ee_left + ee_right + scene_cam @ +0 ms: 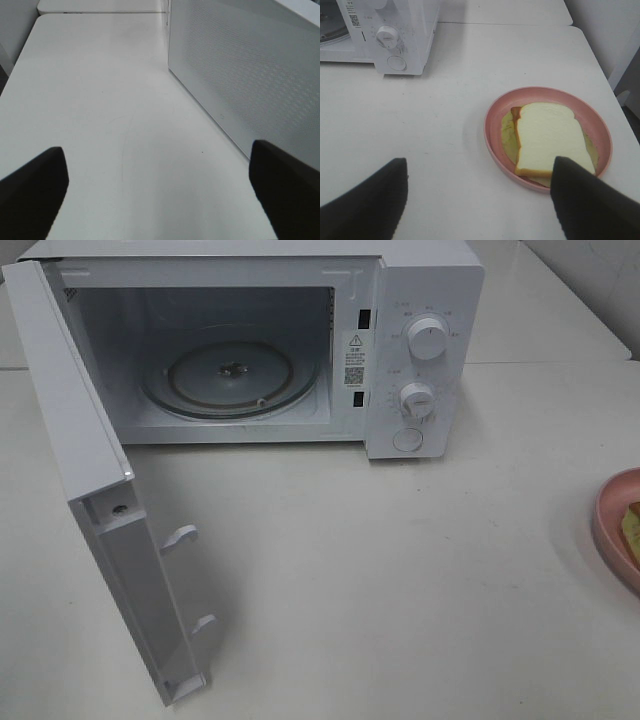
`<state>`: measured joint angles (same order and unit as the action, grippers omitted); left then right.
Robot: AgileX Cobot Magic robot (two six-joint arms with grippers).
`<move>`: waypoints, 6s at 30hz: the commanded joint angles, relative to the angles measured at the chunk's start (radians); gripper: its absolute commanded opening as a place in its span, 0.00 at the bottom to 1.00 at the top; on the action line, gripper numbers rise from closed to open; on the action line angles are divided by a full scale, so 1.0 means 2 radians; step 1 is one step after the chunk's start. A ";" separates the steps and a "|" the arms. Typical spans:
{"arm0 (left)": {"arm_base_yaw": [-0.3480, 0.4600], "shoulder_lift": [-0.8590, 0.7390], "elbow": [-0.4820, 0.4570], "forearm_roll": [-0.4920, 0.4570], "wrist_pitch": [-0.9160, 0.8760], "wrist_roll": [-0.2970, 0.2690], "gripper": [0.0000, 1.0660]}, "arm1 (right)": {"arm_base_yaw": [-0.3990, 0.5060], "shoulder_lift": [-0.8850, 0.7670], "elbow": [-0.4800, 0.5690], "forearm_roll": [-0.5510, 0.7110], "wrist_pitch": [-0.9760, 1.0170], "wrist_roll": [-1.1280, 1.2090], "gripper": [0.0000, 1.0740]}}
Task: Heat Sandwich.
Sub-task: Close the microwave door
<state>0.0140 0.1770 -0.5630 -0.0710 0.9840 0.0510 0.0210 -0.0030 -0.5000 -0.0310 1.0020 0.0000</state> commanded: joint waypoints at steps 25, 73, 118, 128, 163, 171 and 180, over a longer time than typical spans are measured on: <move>0.002 0.284 0.131 -0.006 -0.484 0.000 0.00 | -0.004 -0.013 0.001 0.000 -0.001 0.000 0.71; -0.131 0.692 0.077 0.159 -0.923 -0.102 0.00 | -0.004 -0.013 0.001 0.001 -0.001 0.000 0.71; -0.342 0.885 -0.240 -0.035 -0.788 -0.021 0.00 | -0.004 -0.013 0.001 0.001 -0.001 0.000 0.71; -0.341 0.912 -0.298 -0.094 -0.773 0.024 0.00 | -0.004 -0.013 0.001 0.001 -0.001 0.000 0.71; -0.345 0.909 -0.322 -0.124 -0.723 0.056 0.00 | -0.004 -0.013 0.001 0.001 -0.001 0.000 0.71; -0.368 0.860 -0.246 -0.124 -0.712 0.056 0.00 | -0.004 -0.013 0.001 0.001 -0.001 0.000 0.71; -0.370 0.795 -0.195 -0.108 -0.565 0.056 0.21 | -0.004 -0.013 0.001 0.001 -0.001 0.000 0.71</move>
<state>-0.7190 1.7990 -0.9650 -0.3020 -0.2070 0.1640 0.0210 -0.0030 -0.5000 -0.0300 1.0030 0.0000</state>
